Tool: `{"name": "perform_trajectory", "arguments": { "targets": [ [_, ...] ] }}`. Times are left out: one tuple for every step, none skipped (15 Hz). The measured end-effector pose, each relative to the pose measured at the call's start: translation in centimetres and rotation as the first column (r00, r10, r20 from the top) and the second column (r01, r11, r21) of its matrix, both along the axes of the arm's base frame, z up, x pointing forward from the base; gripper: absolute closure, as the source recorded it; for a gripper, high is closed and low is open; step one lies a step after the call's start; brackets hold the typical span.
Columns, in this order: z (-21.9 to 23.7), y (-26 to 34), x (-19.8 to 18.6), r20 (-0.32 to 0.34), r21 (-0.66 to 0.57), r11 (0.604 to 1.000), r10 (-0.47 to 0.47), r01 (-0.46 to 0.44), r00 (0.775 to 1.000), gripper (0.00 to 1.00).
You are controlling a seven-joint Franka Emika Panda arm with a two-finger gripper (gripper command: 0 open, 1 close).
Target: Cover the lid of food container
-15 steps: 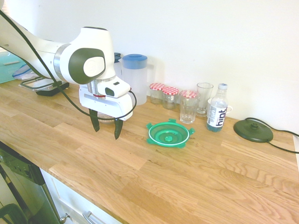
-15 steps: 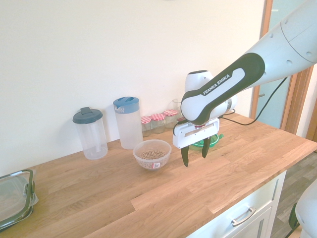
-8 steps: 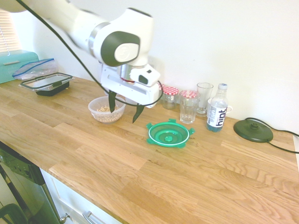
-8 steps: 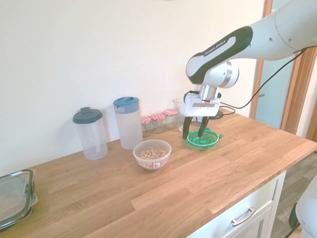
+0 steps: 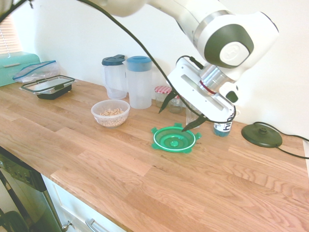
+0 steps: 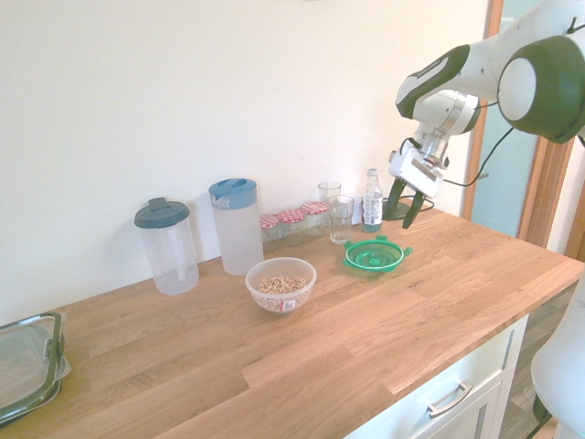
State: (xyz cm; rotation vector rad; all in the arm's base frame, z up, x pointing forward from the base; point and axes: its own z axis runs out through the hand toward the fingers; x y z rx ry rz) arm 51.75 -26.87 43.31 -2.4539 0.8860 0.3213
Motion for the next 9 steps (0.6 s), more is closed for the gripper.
{"name": "perform_trajectory", "arguments": {
  "targets": [
    [-0.8, -1.3, 0.5, -0.009, 0.004, 1.0, 0.001, -0.001, 1.0, 0.0],
    [-1.2, -2.9, 0.8, -0.017, 0.007, 1.0, 0.002, -0.002, 1.0, 0.0],
    [-1.6, -4.6, 1.0, -0.018, 0.006, 1.0, 0.001, -0.001, 1.0, 0.0],
    [-2.2, -6.4, 1.0, -0.018, 0.008, 1.0, -0.005, 0.005, 1.0, 0.0],
    [-2.8, -7.6, 1.3, -0.019, 0.012, 1.0, -0.007, 0.007, 1.0, 0.0],
    [-3.7, -8.1, 1.8, -0.021, 0.021, 1.0, -0.001, 0.001, 1.0, 0.0],
    [-4.7, -8.1, 2.4, -0.024, 0.039, 0.999, 0.008, -0.007, 1.0, 0.0],
    [-6.0, -7.4, 3.3, -0.023, 0.068, 0.998, 0.016, -0.015, 1.0, 0.0],
    [-7.7, -6.2, 4.4, -0.025, 0.101, 0.994, 0.03, -0.027, 0.999, 0.0]
  ]
}}
